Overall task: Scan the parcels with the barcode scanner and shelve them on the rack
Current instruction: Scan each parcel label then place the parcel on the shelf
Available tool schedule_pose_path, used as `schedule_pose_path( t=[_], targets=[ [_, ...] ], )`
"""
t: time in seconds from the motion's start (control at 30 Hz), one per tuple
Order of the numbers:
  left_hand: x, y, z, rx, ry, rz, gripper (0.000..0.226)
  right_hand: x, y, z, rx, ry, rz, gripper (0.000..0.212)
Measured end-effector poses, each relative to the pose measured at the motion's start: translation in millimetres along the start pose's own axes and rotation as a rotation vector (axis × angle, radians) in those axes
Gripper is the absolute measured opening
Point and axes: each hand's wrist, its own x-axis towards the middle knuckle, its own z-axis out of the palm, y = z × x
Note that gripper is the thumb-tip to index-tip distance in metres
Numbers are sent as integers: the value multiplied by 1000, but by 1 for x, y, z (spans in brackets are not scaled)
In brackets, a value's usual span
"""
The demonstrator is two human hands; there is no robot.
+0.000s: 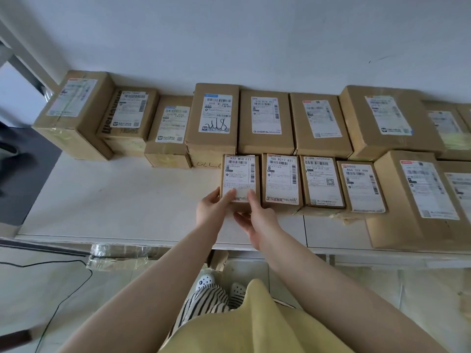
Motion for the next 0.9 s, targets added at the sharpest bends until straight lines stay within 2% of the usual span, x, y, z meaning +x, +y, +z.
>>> schedule_pose_path(
  t=[0.1,0.13,0.2,0.3,0.4,0.53,0.6,0.7,0.8,0.9],
  targets=[
    [-3,-1,1,17,10,26,71,2,3,-1,-56,17,-3,55],
    [-4,-2,1,25,15,30,76,2,4,-2,-66,24,-4,58],
    [-6,-4,3,43,24,47,70,2,5,-2,-75,31,-7,64],
    [-6,-1,5,94,44,53,92,2,4,-4,-69,31,-7,67],
    [-11,6,5,122,21,42,77,-1,3,-5,-82,24,22,64],
    [-15,7,-3,90,26,-12,81,-8,5,-4,-185,22,72,63],
    [-18,1,-16,24,56,-17,76,-11,9,-3,-206,26,73,64],
    [-23,-19,-41,-100,153,-43,54,-17,25,-5,-252,10,89,58],
    [-34,-41,-72,-335,250,-104,25,-23,50,0,-333,-30,85,41],
    [-48,-61,-110,-474,312,-131,12,-32,73,16,-344,-84,33,25]
  ],
)
